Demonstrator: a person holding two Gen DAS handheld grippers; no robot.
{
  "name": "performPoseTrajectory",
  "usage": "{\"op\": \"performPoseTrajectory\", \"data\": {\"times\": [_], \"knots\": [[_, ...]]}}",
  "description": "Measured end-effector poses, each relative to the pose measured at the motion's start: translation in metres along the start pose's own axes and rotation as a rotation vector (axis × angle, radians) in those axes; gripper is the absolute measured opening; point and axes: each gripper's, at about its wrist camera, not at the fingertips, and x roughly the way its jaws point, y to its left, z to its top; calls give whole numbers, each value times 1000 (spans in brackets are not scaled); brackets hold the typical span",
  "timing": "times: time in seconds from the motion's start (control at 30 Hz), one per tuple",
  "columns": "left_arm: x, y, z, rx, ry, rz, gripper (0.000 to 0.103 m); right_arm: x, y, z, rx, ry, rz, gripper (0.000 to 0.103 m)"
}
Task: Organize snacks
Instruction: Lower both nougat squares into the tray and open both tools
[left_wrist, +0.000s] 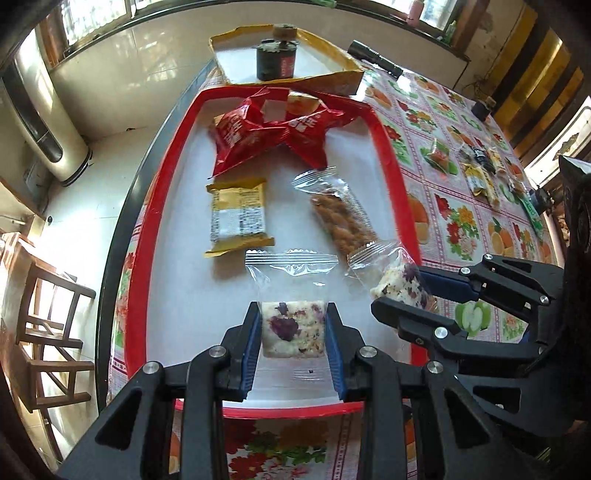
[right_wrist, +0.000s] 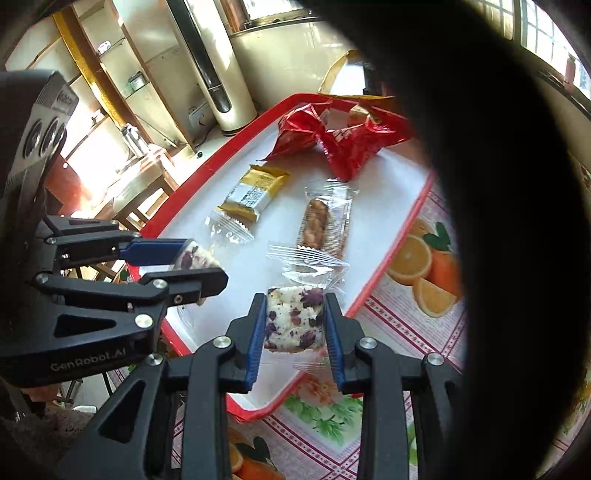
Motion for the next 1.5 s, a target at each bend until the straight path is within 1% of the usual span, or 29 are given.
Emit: {"op": "performPoseTrajectory", "data": {"times": [0.1,0.23,0.47,0.57,0.67,0.77,0.87,1.2,1.5], "knots": [[12,10,2,-12,23,14,32,16,7,3,-12,29,4,32],[25,19,6,-24,49,25,32,31,12,8,-27,45,-6,32],[29,26,23,-33,30,38,32,40,7,26,-30,22,-54,32],[31,30,32,-44,18,57,32,42,6,35,-34,9,-69,32],[34,36,39,-70,11,60,32,45,4,44,-29,-6,-76,32],[35,38,41,-81,9,68,33,47,2,49,-26,-12,-81,32],[33,35,36,-70,7,84,33,48,4,52,-33,-4,-77,33],[25,20,23,-59,-7,127,34,28,-2,39,-17,0,-42,33],[9,-6,10,-60,-49,168,35,-4,-1,11,-31,-9,-5,33]]}}
